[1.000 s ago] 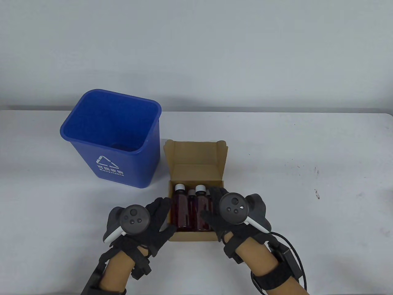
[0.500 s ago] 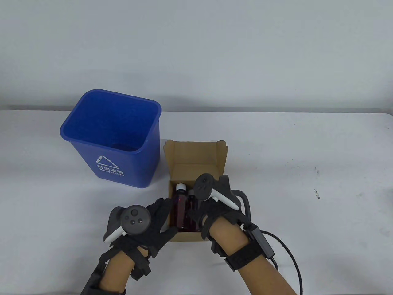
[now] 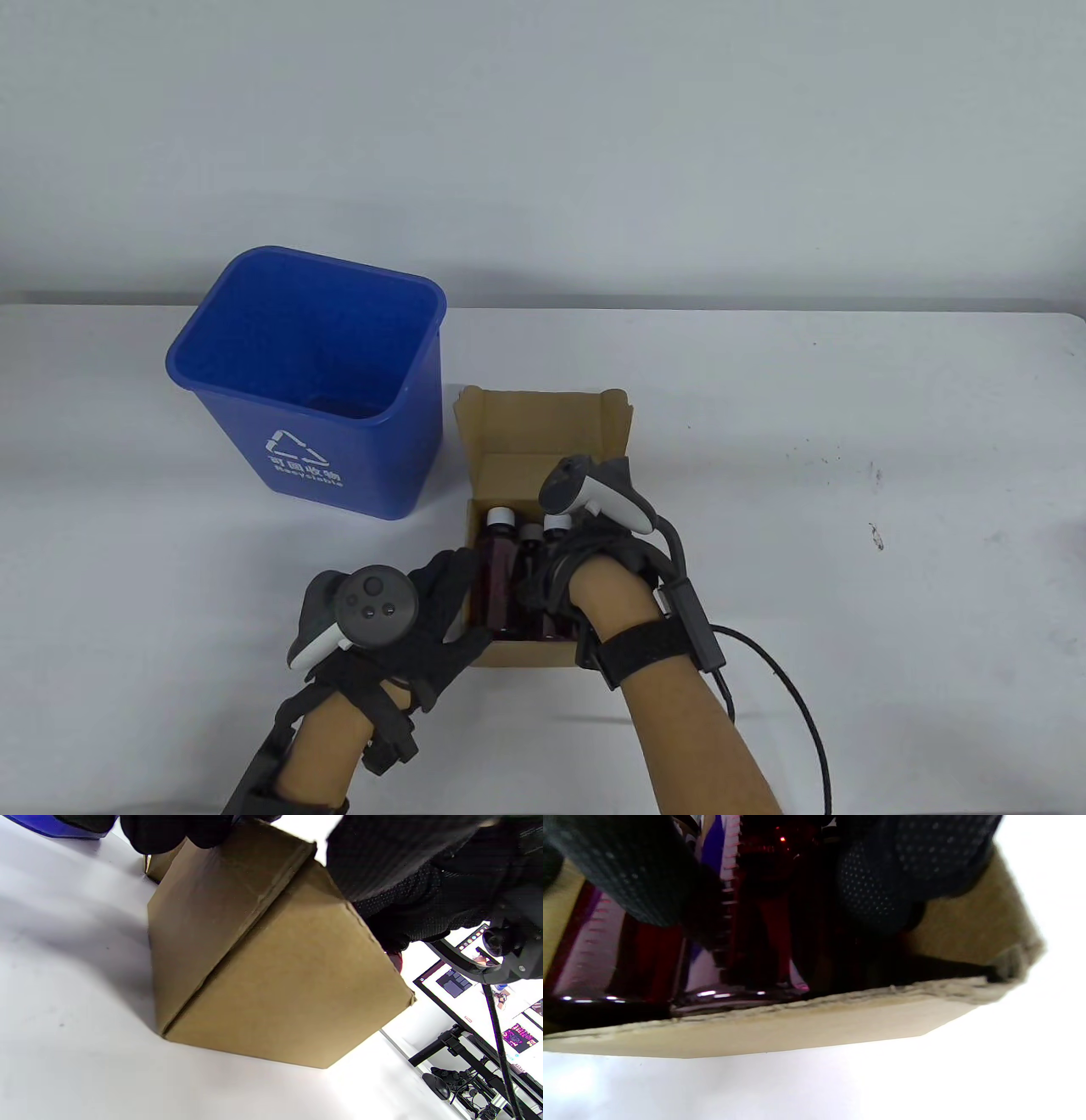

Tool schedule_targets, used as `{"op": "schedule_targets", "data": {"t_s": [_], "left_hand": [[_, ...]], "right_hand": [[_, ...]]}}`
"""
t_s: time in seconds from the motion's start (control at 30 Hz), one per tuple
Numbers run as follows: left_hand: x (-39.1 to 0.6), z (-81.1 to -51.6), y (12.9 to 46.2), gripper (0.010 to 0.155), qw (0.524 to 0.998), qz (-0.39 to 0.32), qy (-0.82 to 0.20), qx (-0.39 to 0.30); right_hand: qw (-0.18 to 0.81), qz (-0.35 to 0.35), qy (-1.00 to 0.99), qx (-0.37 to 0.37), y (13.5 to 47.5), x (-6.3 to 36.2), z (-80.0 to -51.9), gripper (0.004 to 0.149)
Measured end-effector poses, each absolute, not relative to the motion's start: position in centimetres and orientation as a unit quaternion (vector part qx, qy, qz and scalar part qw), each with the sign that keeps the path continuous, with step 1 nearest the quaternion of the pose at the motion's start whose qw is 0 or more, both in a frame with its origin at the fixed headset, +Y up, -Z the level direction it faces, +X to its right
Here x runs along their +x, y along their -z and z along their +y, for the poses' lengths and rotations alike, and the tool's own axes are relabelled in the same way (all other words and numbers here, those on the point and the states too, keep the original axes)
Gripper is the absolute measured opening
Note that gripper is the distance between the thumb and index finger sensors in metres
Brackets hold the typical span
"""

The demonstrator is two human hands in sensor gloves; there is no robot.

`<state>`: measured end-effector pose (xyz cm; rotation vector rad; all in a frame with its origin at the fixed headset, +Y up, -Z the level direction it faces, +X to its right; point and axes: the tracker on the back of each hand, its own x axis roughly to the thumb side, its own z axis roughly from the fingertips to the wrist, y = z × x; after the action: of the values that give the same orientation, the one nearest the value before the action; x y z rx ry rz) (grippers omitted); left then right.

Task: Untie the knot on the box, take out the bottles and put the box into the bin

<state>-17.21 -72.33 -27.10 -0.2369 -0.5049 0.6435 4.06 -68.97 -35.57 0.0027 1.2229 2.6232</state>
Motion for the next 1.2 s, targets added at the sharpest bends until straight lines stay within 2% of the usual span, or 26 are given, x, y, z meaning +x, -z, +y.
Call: {"op": "schedule_targets", "data": {"t_s": [0.13, 0.4, 0.57, 0.77, 1.2], "left_hand": [[-17.2, -72.4, 27.1, 0.089, 0.908, -0.244, -0.317, -0.121], [-17.2, -72.3, 27.1, 0.089, 0.909, -0.244, -0.314, -0.124], [-17.1, -72.3, 27.1, 0.090, 0.910, -0.245, -0.311, -0.127], [-17.1, -72.2, 27.1, 0.090, 0.909, -0.246, -0.312, -0.128], [-17.1, -72.2, 27.0, 0.090, 0.908, -0.246, -0.313, -0.129]], "right_hand": [[0.145, 0.433, -0.890, -0.009, 36.1, 4.3, -69.4, 0.098], [0.167, 0.412, -0.896, -0.027, 36.1, 4.4, -69.6, 0.093], [0.215, 0.408, -0.887, -0.023, 35.9, 4.8, -69.4, 0.088], [0.286, 0.402, -0.870, -0.003, 35.4, 5.5, -69.1, 0.085], [0.342, 0.373, -0.861, 0.045, 34.5, 6.3, -68.8, 0.082]]}}
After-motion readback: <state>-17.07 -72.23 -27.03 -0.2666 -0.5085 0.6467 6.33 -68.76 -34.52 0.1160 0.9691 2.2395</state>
